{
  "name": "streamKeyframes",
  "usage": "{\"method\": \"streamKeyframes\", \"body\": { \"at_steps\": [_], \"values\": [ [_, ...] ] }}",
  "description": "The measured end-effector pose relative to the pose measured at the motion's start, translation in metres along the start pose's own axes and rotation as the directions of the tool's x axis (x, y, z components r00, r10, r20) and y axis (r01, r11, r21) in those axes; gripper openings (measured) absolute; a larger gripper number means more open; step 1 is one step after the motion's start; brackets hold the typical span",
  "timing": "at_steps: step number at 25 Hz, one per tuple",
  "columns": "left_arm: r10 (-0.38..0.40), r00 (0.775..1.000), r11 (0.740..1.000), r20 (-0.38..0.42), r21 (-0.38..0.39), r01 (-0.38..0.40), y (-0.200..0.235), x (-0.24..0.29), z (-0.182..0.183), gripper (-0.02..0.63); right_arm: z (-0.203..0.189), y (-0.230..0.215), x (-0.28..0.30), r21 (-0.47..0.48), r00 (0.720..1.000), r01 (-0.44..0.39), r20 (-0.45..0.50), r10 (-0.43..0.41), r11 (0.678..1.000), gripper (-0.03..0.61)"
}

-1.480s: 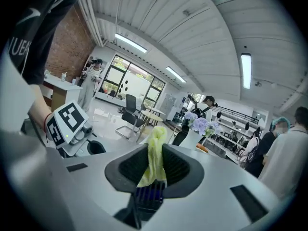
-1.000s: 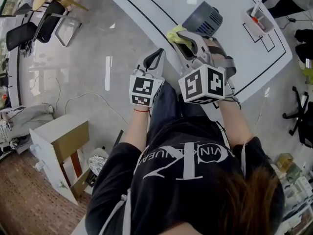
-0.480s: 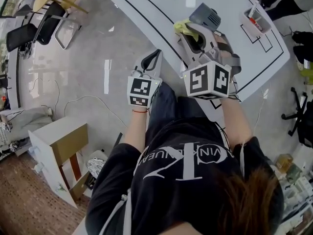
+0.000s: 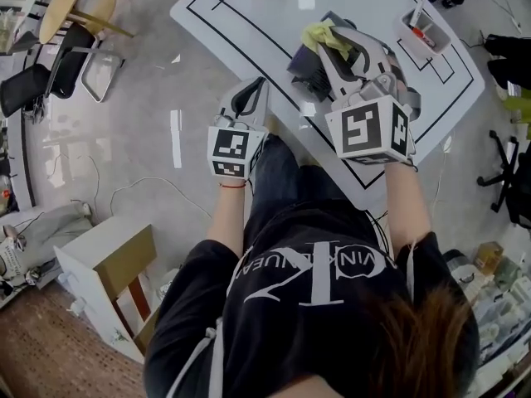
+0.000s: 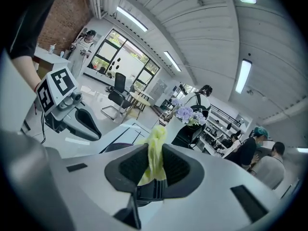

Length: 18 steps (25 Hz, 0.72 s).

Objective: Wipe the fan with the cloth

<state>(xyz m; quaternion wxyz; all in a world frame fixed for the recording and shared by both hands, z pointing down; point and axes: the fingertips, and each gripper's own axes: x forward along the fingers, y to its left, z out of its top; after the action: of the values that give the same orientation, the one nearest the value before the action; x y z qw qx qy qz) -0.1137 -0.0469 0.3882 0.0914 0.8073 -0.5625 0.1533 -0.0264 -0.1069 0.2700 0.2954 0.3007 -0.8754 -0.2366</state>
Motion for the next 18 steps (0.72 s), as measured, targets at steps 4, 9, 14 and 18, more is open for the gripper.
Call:
{"method": "streamKeyframes", "body": {
  "at_steps": [4,9,14,18],
  "values": [
    [-0.054,0.999,0.999,0.006,0.009,0.054,0.008,0.021,0.012,0.015,-0.008,-0.017,0.012,0.038,0.999,-0.008,-0.046,0.009,0.999,0.083],
    [-0.1,0.995,0.995,-0.006,0.016,0.1,0.022,0.044,0.021,0.015,-0.021,-0.034,0.03,0.098,0.994,-0.033,-0.105,0.043,0.995,0.083],
    [-0.147,0.989,0.989,-0.017,0.025,0.147,0.029,0.06,0.019,0.015,-0.035,-0.046,0.042,0.106,0.982,-0.043,-0.177,0.061,0.993,0.081],
    [-0.177,0.984,0.984,-0.02,0.028,0.178,0.035,0.072,0.021,0.015,-0.044,-0.053,0.052,0.11,0.972,-0.056,-0.223,0.079,0.992,0.082]
  ]
}}
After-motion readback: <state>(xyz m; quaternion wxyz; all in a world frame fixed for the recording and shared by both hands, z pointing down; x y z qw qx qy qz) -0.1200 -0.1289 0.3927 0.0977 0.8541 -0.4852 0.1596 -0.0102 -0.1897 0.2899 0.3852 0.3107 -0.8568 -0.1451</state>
